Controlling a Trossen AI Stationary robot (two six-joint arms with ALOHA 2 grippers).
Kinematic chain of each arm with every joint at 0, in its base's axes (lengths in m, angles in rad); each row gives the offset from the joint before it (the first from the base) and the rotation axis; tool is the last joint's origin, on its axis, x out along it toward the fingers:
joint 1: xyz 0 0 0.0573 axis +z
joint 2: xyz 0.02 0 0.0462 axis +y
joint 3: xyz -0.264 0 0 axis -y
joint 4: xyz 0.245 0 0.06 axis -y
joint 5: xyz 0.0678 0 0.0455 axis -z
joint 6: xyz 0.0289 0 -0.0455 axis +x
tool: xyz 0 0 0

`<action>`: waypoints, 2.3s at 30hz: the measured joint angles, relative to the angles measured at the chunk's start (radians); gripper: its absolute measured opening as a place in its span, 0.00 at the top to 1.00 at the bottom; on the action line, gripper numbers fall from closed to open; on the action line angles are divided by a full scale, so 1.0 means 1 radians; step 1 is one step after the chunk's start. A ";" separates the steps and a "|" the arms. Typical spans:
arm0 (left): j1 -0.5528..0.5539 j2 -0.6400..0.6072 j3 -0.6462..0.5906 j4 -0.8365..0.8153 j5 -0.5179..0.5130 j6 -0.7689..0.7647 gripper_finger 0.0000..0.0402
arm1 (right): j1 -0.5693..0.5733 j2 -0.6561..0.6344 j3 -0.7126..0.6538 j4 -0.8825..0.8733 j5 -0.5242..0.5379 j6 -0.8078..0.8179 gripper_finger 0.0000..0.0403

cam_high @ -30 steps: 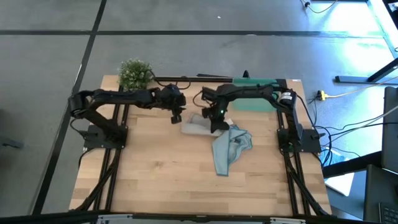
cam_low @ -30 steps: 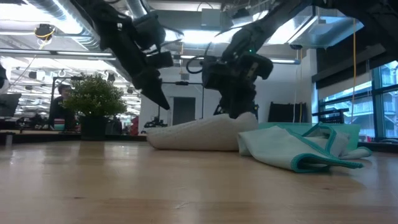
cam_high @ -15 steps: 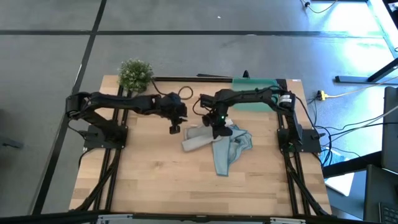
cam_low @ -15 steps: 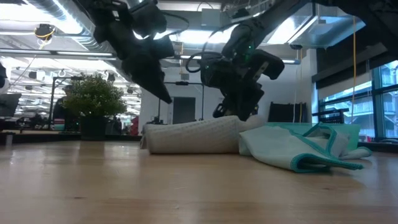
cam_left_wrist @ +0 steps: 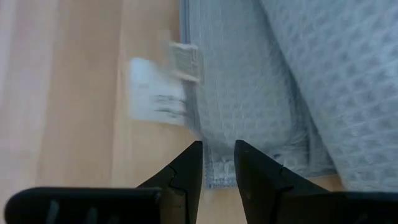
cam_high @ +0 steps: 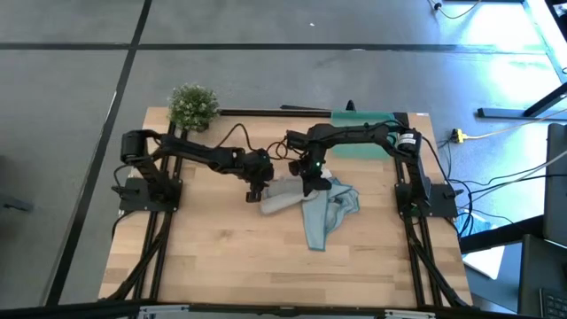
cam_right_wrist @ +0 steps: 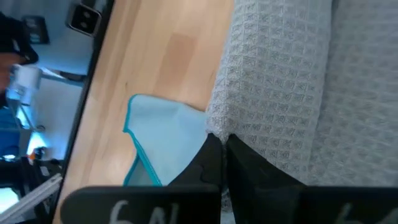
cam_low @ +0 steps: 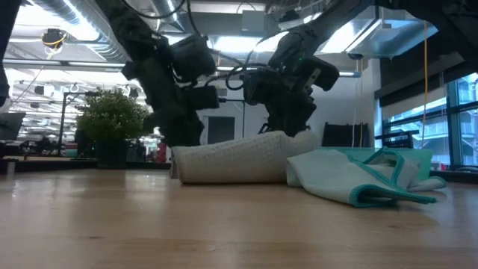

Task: Roll microfiber towels into tight, uniform cylinder then place into a basket
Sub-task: Roll the grey microfiber towel

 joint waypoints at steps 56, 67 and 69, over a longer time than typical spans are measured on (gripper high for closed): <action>-0.044 -0.169 0.000 -0.007 0.023 0.022 0.78 | -0.206 0.000 -0.095 0.221 -0.034 0.368 0.97; -0.034 -0.039 0.001 0.028 0.043 0.025 0.78 | -0.206 0.000 -0.095 0.222 -0.034 0.371 0.97; -0.022 -0.021 0.001 0.031 0.043 0.016 0.78 | -0.206 0.000 -0.095 0.222 -0.034 0.371 0.97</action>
